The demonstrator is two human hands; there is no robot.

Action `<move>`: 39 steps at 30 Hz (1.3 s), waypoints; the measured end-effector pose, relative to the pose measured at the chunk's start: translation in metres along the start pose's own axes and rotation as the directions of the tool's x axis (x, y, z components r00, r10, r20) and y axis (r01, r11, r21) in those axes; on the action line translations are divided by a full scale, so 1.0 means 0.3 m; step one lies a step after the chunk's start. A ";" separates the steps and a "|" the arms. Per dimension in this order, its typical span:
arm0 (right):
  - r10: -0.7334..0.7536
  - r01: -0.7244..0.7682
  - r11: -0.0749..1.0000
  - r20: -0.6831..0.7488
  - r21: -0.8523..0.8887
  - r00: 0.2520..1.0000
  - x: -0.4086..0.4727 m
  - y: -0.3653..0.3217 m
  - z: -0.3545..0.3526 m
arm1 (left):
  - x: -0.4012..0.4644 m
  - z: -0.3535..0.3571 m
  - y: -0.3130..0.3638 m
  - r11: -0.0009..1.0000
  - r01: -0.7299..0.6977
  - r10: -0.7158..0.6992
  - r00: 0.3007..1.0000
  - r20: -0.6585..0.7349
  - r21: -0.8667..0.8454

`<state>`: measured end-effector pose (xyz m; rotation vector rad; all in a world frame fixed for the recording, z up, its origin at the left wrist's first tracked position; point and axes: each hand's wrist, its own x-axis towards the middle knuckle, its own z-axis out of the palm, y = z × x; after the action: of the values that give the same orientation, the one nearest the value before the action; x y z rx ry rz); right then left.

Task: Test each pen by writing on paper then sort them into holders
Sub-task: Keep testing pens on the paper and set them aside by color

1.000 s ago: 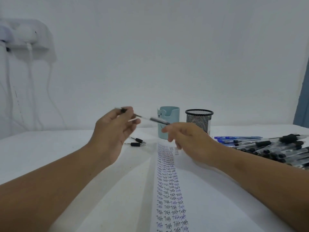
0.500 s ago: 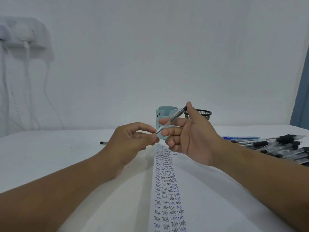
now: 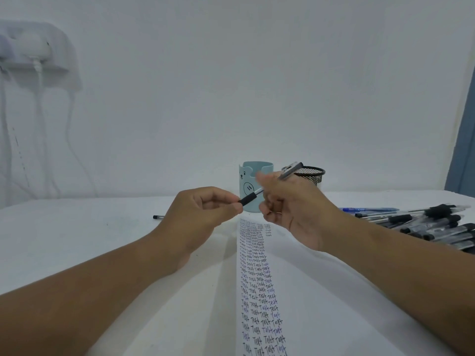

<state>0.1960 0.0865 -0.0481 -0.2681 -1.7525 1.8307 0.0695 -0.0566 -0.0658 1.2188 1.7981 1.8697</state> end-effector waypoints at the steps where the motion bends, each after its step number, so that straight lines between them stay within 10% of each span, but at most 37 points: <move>1: -0.011 0.011 0.998 -0.001 -0.063 1.000 0.004 0.011 0.002 | -0.002 0.003 -0.001 1.000 -0.007 0.006 1.000 0.022 0.016; 6: -0.064 0.054 0.997 -0.212 -0.052 0.975 0.034 0.006 -0.034 | 0.004 -0.012 -0.041 0.891 -0.116 0.006 0.970 0.243 0.440; 10: 0.067 -0.079 0.978 -0.065 -0.194 0.996 0.024 0.023 -0.083 | 0.008 -0.018 -0.051 0.727 -0.219 -0.014 0.943 0.334 0.651; 20: -0.051 0.031 0.783 -0.014 -0.621 0.999 0.041 0.075 -0.064 | 0.026 -0.030 -0.065 0.723 -0.283 0.015 0.918 0.396 0.630; 39: -0.079 0.082 0.689 0.038 -0.720 0.996 0.053 0.090 -0.076 | 0.030 -0.034 -0.073 0.724 -0.294 0.019 0.912 0.409 0.624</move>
<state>0.1877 0.1151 -0.0727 -0.4792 -2.3825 0.9791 0.0492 -0.0532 -0.0814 1.8716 2.2612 0.9031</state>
